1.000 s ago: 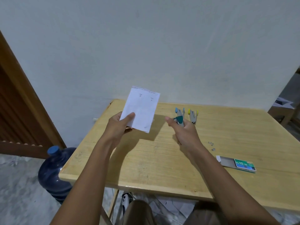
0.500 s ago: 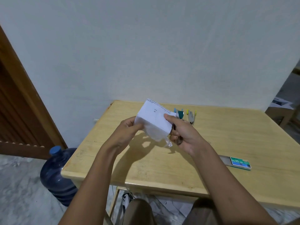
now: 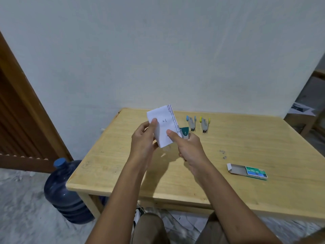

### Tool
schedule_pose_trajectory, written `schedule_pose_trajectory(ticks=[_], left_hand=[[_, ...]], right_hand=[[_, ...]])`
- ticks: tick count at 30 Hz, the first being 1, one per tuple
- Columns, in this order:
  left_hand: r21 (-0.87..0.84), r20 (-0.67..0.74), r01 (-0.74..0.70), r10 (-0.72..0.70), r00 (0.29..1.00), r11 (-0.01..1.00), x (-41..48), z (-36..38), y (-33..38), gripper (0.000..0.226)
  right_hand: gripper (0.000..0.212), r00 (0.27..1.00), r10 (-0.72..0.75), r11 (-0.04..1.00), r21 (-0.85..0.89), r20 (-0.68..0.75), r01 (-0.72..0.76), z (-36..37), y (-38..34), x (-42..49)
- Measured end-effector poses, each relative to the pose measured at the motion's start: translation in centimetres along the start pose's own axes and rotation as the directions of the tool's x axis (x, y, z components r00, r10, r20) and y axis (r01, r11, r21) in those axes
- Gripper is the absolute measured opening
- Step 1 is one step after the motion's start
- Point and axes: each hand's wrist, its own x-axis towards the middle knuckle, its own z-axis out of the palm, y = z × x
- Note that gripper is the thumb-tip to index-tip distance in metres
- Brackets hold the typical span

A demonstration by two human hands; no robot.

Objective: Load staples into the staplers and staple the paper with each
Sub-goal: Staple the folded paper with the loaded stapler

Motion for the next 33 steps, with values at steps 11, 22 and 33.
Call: schedule_pose_trajectory(ticks=[11, 22, 33], left_hand=[[0.172, 0.206, 0.045, -0.081, 0.975, 0.984, -0.4, -1.4, -1.2, 0.024], [0.238, 0.230, -0.024, -0.033, 0.973, 0.971, -0.7, -0.8, -2.2, 0.022], [0.232, 0.205, -0.079, 0.031, 0.978, 0.969, -0.9, -0.2, -2.4, 0.020]], right_hand=[[0.022, 1.000, -0.020, 0.999, -0.031, -0.022, 0.019, -1.3, -0.4, 0.6], [0.018, 0.997, -0.064, 0.997, -0.052, -0.030, 0.063, -2.5, 0.5, -0.3], [0.033, 0.963, 0.005, 0.997, -0.076, 0.270, 0.017, -2.6, 1.3, -1.2]])
